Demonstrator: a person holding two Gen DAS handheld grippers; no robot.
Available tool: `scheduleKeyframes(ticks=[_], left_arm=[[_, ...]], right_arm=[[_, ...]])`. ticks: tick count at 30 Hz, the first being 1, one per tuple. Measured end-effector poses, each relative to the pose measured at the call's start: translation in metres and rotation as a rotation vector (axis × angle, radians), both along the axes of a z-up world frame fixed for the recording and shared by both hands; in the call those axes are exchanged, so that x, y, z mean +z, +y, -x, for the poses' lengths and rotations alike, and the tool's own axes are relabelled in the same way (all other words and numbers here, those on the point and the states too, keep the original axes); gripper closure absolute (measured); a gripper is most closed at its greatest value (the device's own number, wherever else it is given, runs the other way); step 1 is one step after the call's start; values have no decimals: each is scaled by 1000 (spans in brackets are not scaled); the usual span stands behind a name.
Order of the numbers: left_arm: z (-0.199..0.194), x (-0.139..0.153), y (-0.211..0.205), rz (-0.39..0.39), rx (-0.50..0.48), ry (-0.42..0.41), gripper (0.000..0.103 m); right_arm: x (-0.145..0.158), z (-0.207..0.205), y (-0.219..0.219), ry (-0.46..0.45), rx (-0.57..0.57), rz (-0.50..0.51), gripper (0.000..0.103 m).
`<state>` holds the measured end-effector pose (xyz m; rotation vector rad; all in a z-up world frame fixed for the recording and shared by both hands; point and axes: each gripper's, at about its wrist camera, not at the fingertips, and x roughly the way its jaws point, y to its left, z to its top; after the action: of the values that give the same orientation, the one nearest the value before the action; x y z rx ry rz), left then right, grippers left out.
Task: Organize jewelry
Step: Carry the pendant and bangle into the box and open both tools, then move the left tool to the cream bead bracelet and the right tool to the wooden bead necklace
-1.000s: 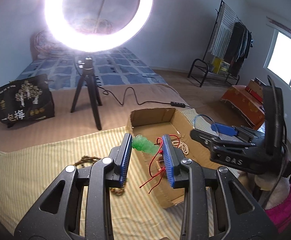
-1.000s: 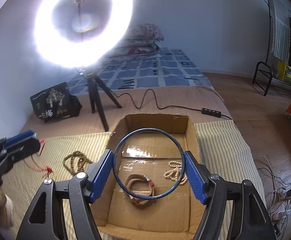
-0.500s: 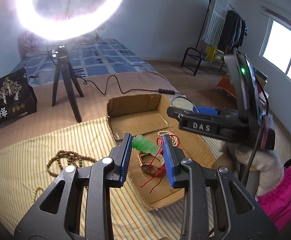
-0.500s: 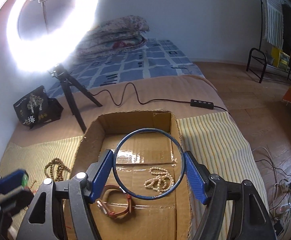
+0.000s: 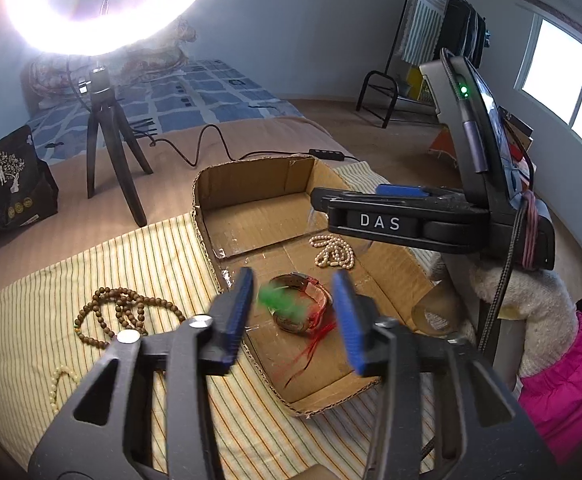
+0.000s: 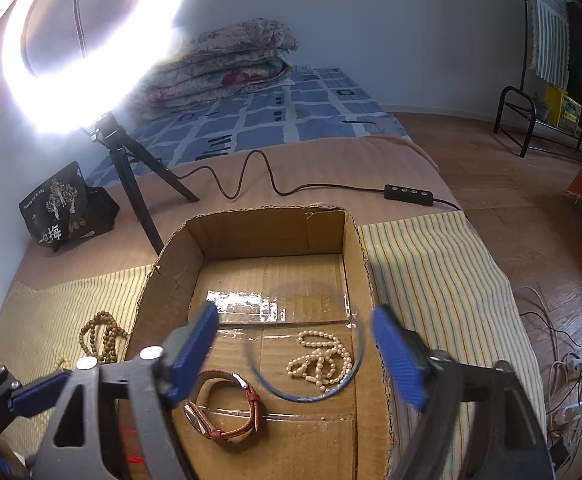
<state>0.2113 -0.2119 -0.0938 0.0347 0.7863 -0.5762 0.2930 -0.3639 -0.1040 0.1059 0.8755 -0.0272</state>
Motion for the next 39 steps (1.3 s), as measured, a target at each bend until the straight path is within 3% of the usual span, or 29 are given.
scheduleKeyframes(ticks=[21, 39], left_arm=[[11, 15, 20, -5, 28, -30, 57], [14, 35, 123, -10, 177, -72, 57]], right_arm=[[28, 21, 1, -63, -33, 30, 13], [57, 45, 52, -136, 43, 39, 12]])
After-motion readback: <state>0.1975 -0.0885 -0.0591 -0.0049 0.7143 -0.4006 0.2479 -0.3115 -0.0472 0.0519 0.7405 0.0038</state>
